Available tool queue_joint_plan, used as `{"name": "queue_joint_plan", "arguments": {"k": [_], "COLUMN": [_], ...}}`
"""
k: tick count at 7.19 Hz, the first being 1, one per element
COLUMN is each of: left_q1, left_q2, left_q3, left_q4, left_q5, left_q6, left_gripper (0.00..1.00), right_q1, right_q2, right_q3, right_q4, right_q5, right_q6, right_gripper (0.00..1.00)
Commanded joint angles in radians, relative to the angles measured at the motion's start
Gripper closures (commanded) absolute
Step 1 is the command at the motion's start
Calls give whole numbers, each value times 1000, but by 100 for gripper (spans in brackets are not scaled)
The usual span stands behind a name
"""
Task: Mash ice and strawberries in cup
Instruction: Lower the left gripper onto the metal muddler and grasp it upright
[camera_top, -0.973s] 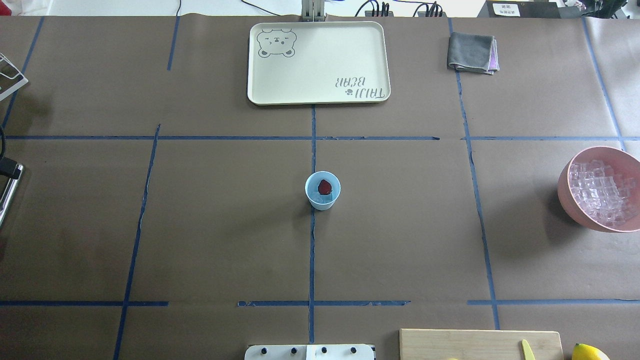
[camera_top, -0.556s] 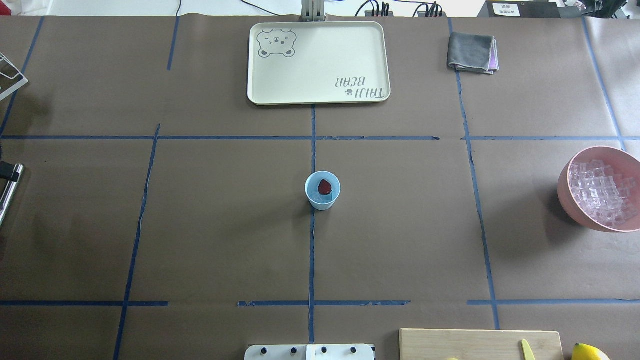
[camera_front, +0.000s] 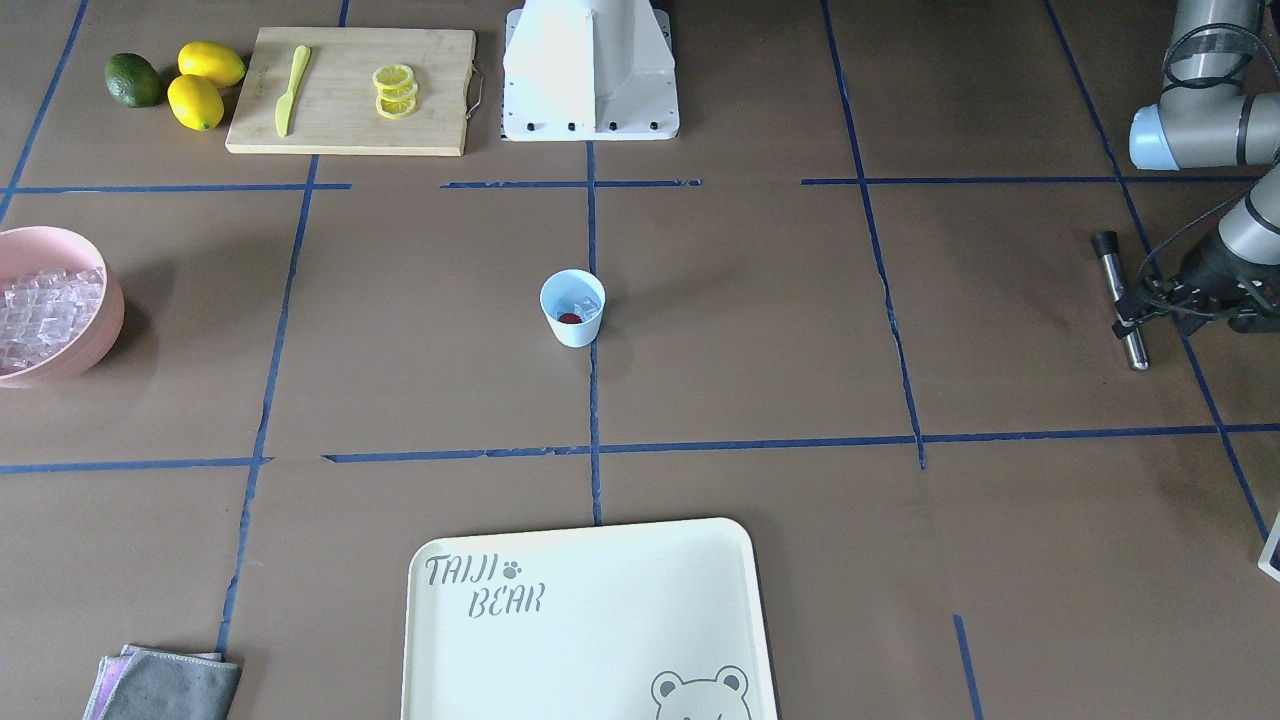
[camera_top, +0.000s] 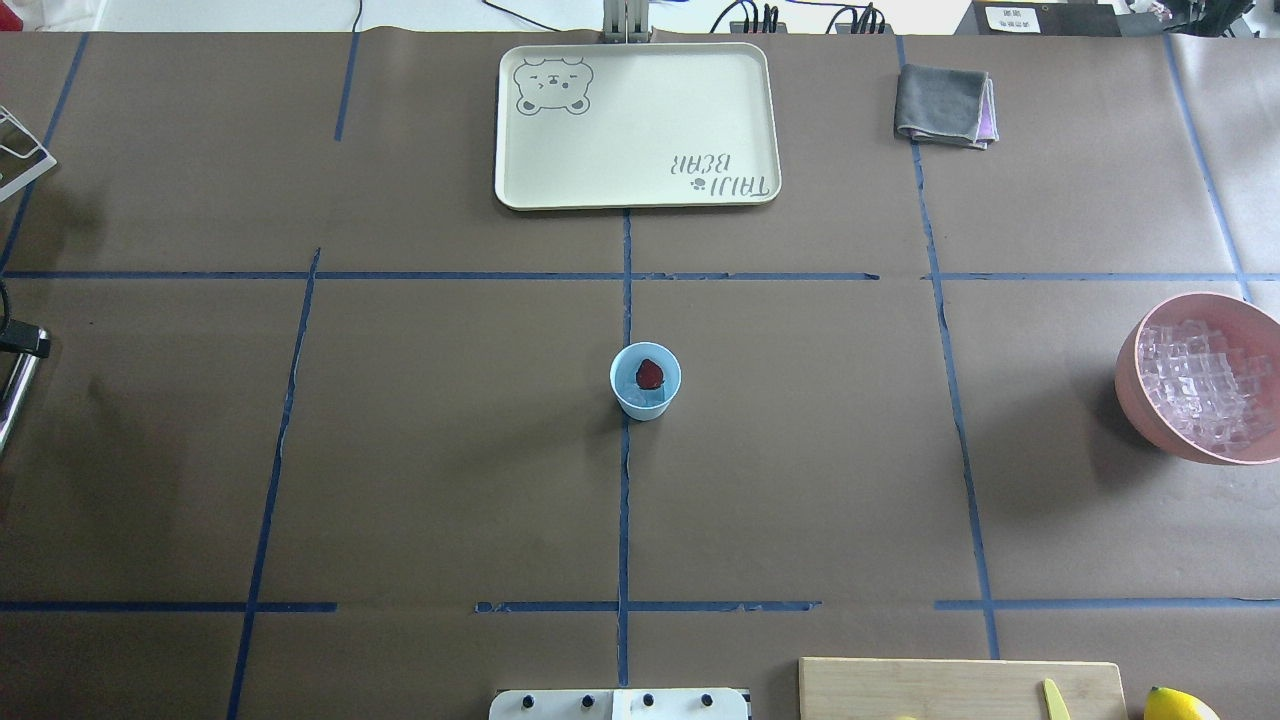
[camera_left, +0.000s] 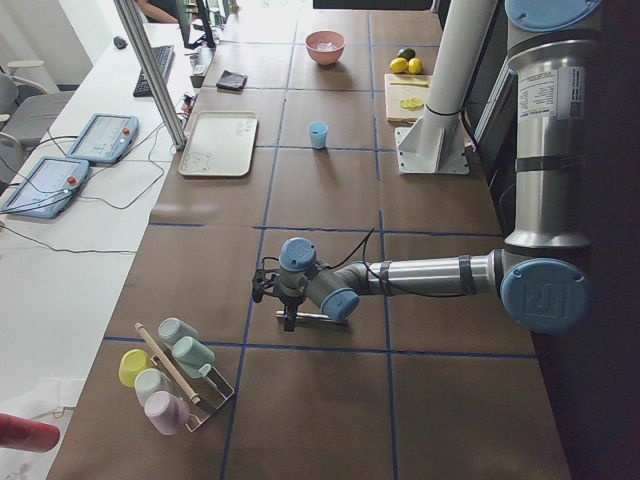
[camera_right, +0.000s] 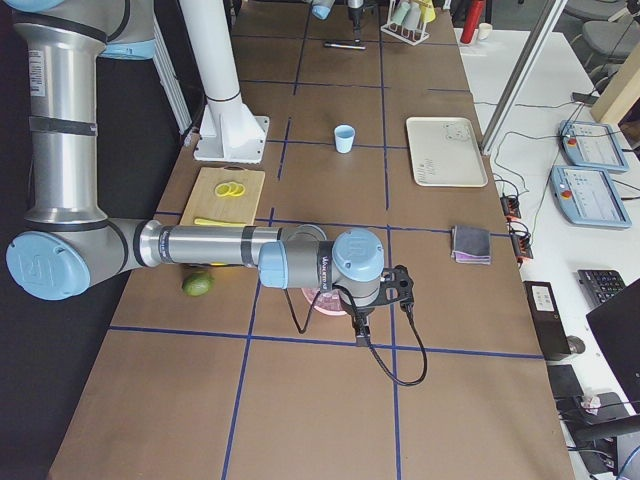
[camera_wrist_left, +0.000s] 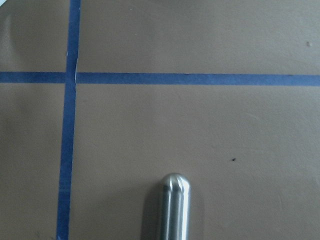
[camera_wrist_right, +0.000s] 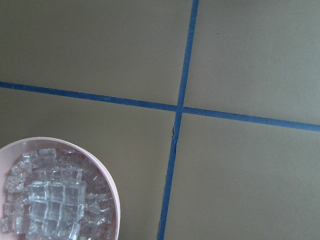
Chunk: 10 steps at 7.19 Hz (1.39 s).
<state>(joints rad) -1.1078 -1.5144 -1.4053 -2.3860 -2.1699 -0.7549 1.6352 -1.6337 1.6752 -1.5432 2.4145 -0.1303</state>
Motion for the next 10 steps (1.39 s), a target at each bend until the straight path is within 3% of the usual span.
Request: {"name": "queue_joint_plan", "arguments": {"k": [1, 6, 7, 10], "left_q1": [2, 56, 56, 49], "left_q2": [-18, -17, -13, -1], "left_q3": [37, 45, 45, 26], "left_q4": [-25, -28, -28, -28], "left_q5": [1, 2, 2, -7], "left_q6": [-23, -27, -26, -17], "left_gripper": [0, 0, 9, 71], "right_q1": [0, -2, -2, -2], "right_q2": [0, 2, 2, 3], "right_q3": [0, -8, -8, -2], "right_q4": [0, 0, -1, 0], "right_q5": [0, -5, -5, -5], "right_q6": [0, -2, -2, 3], "right_gripper": [1, 1, 1, 1]}}
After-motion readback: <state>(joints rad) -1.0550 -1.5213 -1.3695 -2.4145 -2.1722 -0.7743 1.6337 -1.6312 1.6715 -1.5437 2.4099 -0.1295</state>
